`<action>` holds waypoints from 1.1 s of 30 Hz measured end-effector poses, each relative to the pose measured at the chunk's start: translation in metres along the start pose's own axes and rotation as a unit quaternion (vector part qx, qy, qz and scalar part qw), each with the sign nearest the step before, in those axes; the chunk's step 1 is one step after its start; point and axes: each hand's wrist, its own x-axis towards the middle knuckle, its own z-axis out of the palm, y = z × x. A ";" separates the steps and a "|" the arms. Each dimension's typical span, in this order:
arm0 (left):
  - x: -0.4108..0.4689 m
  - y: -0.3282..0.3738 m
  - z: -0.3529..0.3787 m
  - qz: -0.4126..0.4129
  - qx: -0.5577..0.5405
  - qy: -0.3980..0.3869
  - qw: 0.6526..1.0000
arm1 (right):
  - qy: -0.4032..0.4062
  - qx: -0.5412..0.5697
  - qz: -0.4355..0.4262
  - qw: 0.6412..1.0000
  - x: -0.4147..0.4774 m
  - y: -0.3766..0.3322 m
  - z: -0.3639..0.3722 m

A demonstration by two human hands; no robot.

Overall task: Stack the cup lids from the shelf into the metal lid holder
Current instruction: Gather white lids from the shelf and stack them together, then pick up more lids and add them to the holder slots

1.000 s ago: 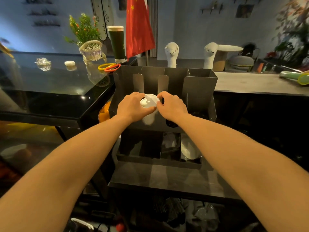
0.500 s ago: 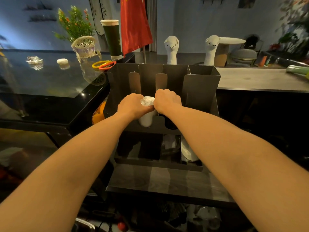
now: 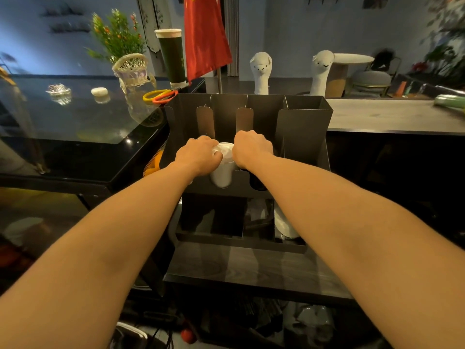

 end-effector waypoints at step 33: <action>-0.130 0.191 0.188 0.038 -0.233 -0.206 0.950 | -0.134 0.104 0.268 0.949 -0.212 0.226 0.085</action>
